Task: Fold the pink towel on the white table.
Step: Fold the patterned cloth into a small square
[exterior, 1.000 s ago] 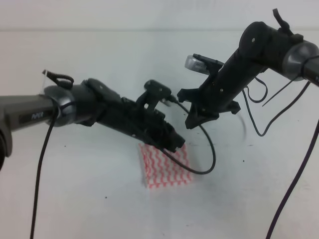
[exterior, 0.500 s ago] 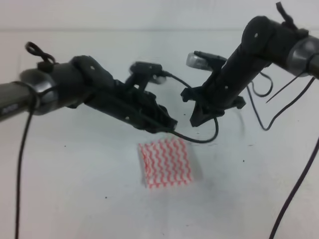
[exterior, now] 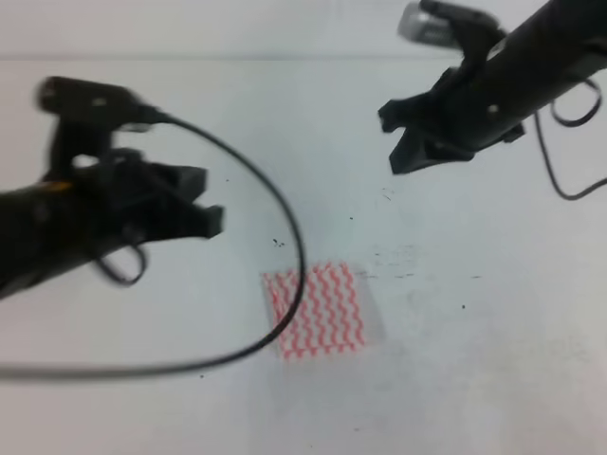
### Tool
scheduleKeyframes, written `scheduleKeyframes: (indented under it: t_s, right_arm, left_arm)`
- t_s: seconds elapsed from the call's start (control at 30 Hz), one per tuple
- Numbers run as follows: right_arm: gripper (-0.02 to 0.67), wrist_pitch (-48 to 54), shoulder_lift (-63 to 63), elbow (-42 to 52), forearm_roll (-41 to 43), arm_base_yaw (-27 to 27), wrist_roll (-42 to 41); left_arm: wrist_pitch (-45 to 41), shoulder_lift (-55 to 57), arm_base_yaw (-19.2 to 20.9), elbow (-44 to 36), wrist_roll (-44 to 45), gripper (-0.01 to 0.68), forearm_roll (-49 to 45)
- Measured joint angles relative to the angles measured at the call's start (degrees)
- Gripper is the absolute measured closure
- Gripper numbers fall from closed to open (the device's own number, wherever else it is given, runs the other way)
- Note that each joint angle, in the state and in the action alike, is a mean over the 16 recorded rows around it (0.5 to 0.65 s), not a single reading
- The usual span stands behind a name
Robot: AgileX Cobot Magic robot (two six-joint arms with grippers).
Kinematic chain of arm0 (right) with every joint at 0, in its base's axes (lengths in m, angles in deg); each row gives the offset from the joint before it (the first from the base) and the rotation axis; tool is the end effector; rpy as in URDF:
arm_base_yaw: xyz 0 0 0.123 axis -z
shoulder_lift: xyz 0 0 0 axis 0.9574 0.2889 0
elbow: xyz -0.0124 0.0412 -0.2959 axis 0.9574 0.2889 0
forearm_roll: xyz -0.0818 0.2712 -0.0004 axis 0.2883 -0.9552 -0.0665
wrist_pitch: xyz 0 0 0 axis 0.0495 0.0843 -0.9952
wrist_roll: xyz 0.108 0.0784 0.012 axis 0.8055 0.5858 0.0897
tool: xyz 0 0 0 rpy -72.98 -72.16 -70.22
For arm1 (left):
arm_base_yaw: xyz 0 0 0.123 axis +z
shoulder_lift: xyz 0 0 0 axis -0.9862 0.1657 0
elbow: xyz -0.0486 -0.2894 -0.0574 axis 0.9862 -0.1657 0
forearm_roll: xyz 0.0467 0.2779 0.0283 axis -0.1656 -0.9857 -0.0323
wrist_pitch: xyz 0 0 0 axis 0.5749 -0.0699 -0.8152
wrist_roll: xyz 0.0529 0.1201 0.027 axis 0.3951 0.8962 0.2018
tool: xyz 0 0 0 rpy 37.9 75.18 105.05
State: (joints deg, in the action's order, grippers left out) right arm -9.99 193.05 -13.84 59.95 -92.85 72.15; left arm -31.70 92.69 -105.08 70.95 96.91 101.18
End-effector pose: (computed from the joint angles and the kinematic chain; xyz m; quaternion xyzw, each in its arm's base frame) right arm 0.4086 0.2001 0.2976 -0.1245 0.9426 0.2454 0.1893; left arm 0.3014 -0.1650 0.2749 0.2588 0.8238 -0.1661 0.4762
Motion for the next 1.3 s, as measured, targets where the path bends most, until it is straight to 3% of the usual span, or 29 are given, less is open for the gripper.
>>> scheduleKeyframes:
  t_s: [0.27, 0.6, 1.03, 1.3]
  right_arm:
    - [0.667, -8.9, -16.7, 14.4, -0.5, 0.0, 0.7]
    - [0.667, -16.8, -37.7, 32.4, -0.5, 0.0, 2.5]
    - [0.667, -27.7, -68.6, 56.6, 1.3, 0.1, 2.1]
    - [0.667, -40.6, -83.0, 73.0, 1.5, 0.1, 1.3]
  left_arm:
    - [8.1, -25.1, 0.0, -15.4, -0.6, 0.678, 1.2]
    - [9.3, -47.7, 0.0, -29.7, -4.3, 0.678, 1.6]
    - [10.3, -53.5, 0.0, -43.3, -7.2, 0.679, 1.7]
    - [12.1, -53.4, 0.0, -47.6, -7.3, 0.678, 1.7]
